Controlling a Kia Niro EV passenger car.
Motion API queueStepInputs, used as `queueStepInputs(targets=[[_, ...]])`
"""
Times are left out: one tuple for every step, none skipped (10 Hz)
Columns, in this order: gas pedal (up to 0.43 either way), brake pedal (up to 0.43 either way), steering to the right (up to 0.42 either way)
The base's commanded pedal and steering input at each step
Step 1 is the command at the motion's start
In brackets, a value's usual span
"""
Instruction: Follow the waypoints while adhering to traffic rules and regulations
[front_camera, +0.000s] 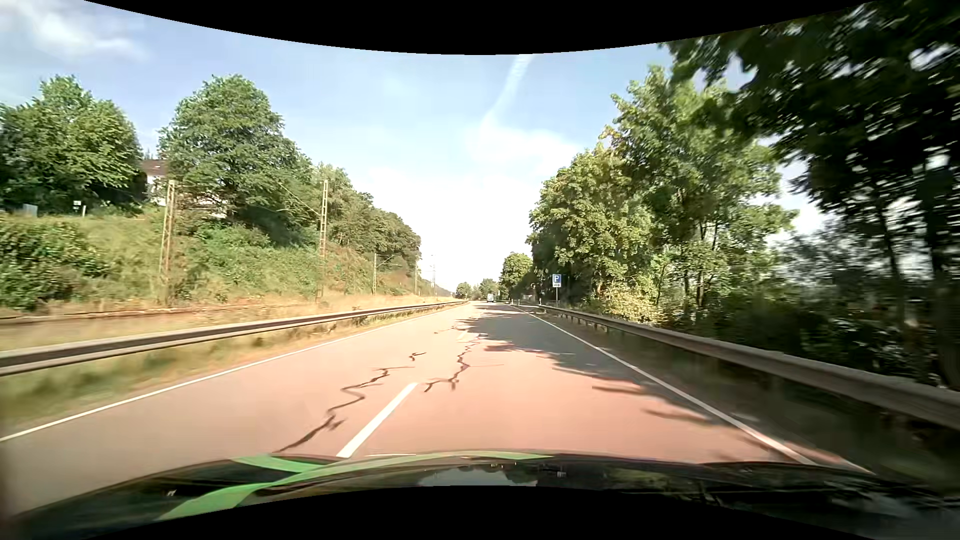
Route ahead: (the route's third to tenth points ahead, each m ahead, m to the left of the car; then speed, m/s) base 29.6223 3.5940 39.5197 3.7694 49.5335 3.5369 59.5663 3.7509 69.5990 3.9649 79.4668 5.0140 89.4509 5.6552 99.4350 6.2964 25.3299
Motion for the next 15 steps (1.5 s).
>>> queueStepInputs(targets=[[0.169, 0.000, -0.002], [0.169, 0.000, -0.002], [0.169, 0.000, -0.002], [0.169, 0.000, -0.002], [0.169, 0.000, -0.002], [0.169, 0.000, -0.002], [0.169, 0.000, -0.003], [0.177, 0.000, -0.003], [0.177, 0.000, -0.003], [0.177, 0.000, -0.004], [0.177, 0.000, -0.004], [0.177, 0.000, -0.004], [0.197, 0.000, -0.004], [0.220, 0.000, -0.004], [0.220, 0.000, -0.004]])
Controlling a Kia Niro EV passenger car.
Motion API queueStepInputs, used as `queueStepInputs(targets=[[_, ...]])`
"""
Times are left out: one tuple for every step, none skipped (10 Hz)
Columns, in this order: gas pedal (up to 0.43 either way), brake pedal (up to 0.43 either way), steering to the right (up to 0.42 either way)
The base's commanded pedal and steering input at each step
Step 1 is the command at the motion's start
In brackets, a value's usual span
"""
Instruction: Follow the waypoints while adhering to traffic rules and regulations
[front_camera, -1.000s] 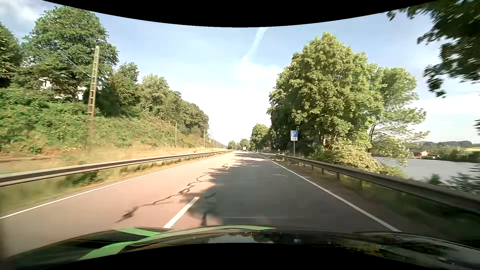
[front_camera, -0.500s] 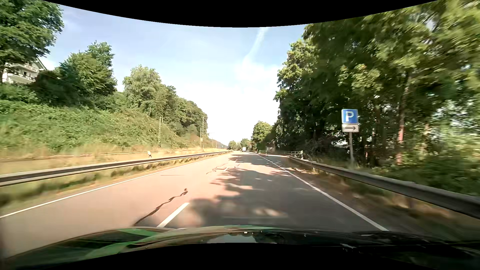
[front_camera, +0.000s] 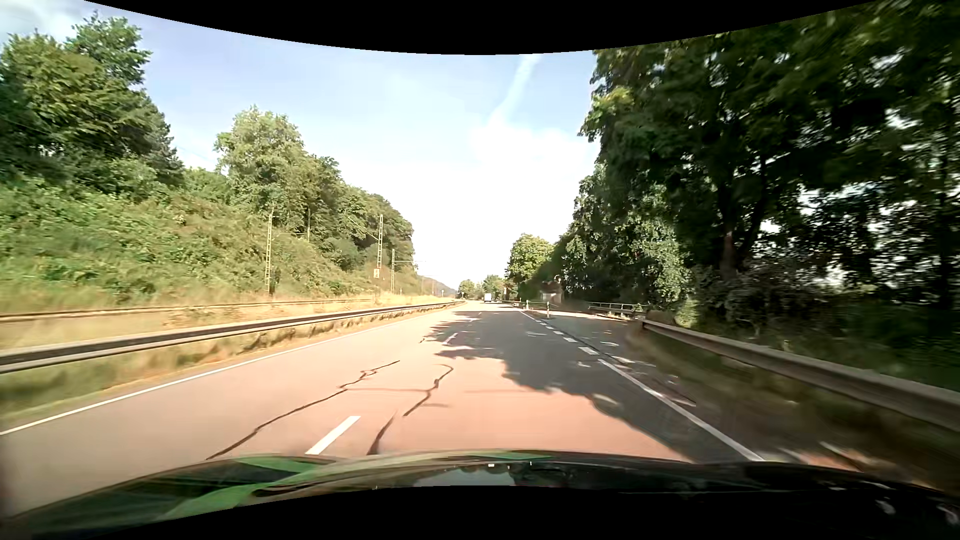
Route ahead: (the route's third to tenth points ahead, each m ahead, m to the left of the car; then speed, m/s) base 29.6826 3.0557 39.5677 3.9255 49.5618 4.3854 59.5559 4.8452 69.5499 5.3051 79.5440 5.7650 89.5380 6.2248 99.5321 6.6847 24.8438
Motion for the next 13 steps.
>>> queueStepInputs(targets=[[0.220, 0.000, -0.004], [0.220, 0.000, -0.004], [0.220, 0.000, -0.004], [0.220, 0.000, -0.004], [0.220, 0.000, -0.004], [0.220, 0.000, -0.004], [0.220, 0.000, -0.004], [0.220, 0.000, -0.004], [0.220, 0.000, -0.004], [0.220, 0.000, -0.004], [0.220, 0.000, -0.004], [0.220, 0.000, -0.004], [0.220, 0.000, -0.004]])
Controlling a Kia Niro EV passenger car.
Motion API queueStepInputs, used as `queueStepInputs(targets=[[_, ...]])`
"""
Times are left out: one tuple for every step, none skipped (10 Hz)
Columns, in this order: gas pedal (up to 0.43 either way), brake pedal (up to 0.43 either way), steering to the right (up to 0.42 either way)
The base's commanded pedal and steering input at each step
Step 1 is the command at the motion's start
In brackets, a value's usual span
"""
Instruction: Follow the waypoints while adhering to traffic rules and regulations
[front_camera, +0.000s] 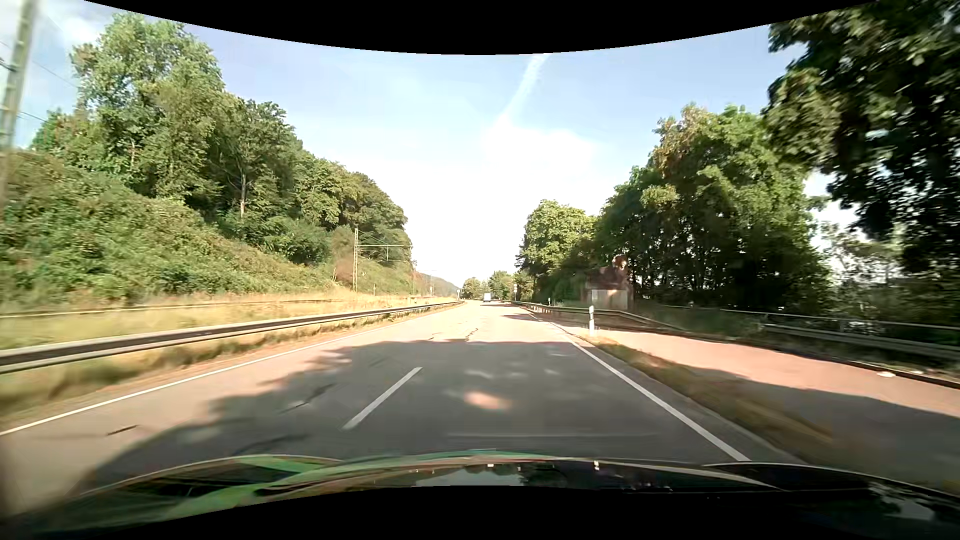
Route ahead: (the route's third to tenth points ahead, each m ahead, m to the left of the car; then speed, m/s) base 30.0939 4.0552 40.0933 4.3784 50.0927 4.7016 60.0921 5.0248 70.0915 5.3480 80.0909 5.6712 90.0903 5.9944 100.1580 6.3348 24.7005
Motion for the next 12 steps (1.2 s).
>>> queueStepInputs(targets=[[0.228, 0.000, -0.004], [0.248, 0.000, -0.002], [0.260, 0.000, -0.002], [0.260, 0.000, -0.001], [0.268, 0.000, -0.001], [0.268, 0.000, -0.002], [0.268, 0.000, -0.002], [0.268, 0.000, -0.002], [0.280, 0.000, -0.003], [0.280, 0.000, -0.003], [0.280, 0.000, -0.003], [0.287, 0.000, -0.003]])
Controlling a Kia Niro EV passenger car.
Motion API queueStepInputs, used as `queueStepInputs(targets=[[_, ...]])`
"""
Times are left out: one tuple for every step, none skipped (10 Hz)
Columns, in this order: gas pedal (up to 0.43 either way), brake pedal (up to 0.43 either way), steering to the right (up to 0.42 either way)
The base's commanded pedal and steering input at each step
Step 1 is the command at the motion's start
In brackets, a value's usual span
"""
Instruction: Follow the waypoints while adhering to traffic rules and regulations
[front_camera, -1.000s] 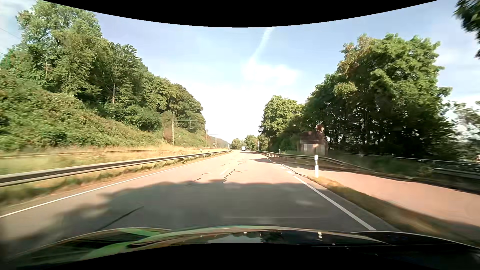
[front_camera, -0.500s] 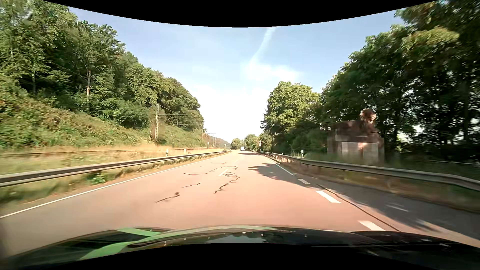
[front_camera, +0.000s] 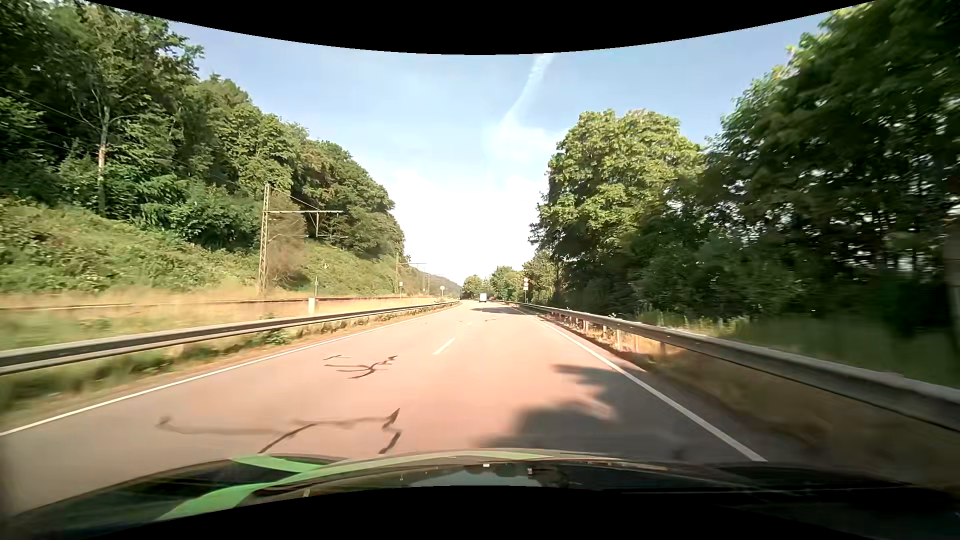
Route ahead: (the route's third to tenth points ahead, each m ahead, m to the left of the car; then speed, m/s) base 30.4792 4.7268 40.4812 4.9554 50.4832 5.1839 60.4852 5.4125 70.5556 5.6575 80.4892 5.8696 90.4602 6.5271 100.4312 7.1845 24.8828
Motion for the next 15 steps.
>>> queueStepInputs(targets=[[0.287, 0.000, -0.003], [0.299, 0.000, -0.003], [0.299, 0.000, -0.004], [0.299, 0.000, -0.004], [0.311, 0.000, -0.004], [0.311, 0.000, -0.005], [0.311, 0.000, -0.005], [0.311, 0.000, -0.005], [0.280, 0.000, -0.005], [0.280, 0.000, -0.006], [0.280, 0.000, -0.006], [0.280, 0.000, -0.006], [0.280, 0.000, -0.006], [0.280, 0.000, -0.007], [0.280, 0.000, -0.007]])
